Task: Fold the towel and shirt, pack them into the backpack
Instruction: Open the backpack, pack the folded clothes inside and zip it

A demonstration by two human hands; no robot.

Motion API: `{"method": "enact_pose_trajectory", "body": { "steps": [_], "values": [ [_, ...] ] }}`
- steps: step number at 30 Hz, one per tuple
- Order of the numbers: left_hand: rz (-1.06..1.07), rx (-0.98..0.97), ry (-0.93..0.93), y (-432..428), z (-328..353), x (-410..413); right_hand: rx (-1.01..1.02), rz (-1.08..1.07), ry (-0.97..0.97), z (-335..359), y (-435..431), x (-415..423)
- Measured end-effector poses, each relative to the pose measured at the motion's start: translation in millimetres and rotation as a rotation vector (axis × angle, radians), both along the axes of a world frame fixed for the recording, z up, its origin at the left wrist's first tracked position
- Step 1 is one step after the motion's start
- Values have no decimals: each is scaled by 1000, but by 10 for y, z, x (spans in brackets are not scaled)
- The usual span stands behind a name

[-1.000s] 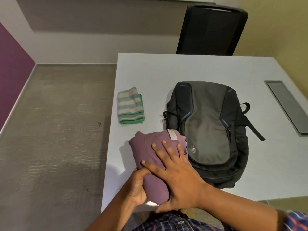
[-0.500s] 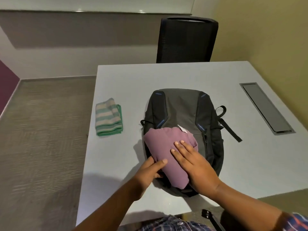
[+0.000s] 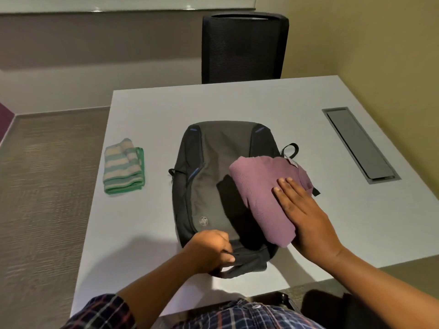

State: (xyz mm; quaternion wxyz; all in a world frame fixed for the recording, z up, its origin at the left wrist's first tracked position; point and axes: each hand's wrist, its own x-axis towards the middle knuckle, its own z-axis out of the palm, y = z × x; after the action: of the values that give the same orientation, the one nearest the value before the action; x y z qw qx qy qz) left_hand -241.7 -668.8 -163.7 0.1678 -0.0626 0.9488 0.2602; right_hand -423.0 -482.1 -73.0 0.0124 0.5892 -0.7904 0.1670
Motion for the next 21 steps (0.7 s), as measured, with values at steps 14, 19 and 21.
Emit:
{"method": "enact_pose_trajectory", "body": {
  "steps": [14, 19, 21],
  "values": [
    [394, 22, 283, -335, 631, -233, -199, 180, -95, -77, 440, -339],
    [439, -1, 420, -540, 1249, -449, -290, 357, -87, 72, 581, -268],
    [472, 6, 481, -616, 1499, -576, -293, 399, -66, 133, 613, -237]
  ]
}}
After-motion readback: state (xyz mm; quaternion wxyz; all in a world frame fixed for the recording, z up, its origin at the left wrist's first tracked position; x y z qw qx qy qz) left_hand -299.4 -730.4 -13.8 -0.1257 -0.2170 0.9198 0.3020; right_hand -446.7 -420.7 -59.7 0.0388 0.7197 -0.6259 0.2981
